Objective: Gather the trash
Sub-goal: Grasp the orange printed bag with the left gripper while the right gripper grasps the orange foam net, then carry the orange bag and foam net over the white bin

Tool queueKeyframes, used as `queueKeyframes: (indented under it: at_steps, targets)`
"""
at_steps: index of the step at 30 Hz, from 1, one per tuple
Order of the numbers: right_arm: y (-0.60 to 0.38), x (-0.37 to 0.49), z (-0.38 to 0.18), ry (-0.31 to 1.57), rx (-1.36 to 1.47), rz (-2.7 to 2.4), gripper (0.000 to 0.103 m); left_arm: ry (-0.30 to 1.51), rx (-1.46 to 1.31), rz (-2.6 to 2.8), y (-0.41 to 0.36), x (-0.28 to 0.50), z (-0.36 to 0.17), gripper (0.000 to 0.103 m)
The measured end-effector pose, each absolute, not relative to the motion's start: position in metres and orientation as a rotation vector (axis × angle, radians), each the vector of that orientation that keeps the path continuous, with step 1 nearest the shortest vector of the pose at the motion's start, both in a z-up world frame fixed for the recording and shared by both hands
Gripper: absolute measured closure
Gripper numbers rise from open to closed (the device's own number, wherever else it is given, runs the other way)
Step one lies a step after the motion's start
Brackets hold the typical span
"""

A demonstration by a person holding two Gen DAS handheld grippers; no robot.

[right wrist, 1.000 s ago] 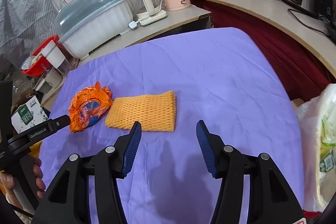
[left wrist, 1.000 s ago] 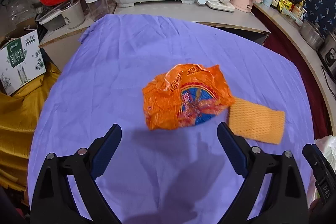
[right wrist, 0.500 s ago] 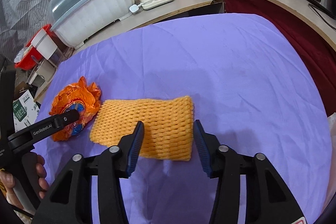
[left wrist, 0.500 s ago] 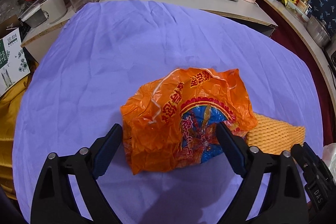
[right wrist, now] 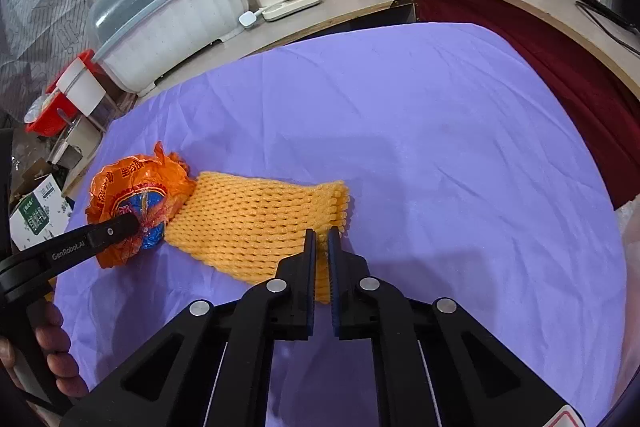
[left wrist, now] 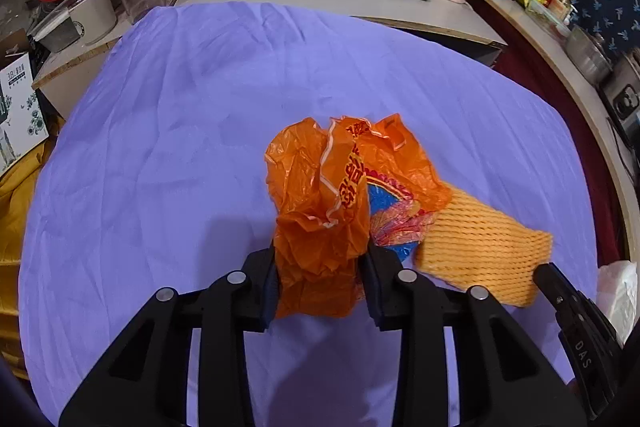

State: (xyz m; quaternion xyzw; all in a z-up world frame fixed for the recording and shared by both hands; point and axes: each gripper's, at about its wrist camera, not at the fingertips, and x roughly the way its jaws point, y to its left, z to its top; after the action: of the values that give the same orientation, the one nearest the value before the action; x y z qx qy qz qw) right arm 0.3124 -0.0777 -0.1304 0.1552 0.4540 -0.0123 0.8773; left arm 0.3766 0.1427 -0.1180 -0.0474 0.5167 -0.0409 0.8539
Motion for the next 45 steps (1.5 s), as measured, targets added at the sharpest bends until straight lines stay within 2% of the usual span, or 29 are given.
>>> queueKeyframes:
  at_steps: [14, 27, 36, 45]
  targets:
    - [-0.135, 0.228, -0.06, 0.812, 0.346, -0.157, 0.098, 1.012, -0.088, -0.184, 0.103, 0.305, -0.053, 0.073]
    - [-0.22, 0.121, 0.007, 0.661, 0.377, -0.295, 0.098, 0.915, -0.009, -0.328, 0.021, 0.231, 0.009, 0.073]
    - [-0.288, 0.044, 0.021, 0.604, 0.419, -0.42, 0.098, 0.891, 0.082, -0.46, -0.067, 0.181, 0.024, 0.073]
    - [-0.34, -0.002, 0.012, 0.602, 0.469, -0.51, 0.098, 0.904, 0.18, -0.582, -0.149, 0.143, 0.015, 0.073]
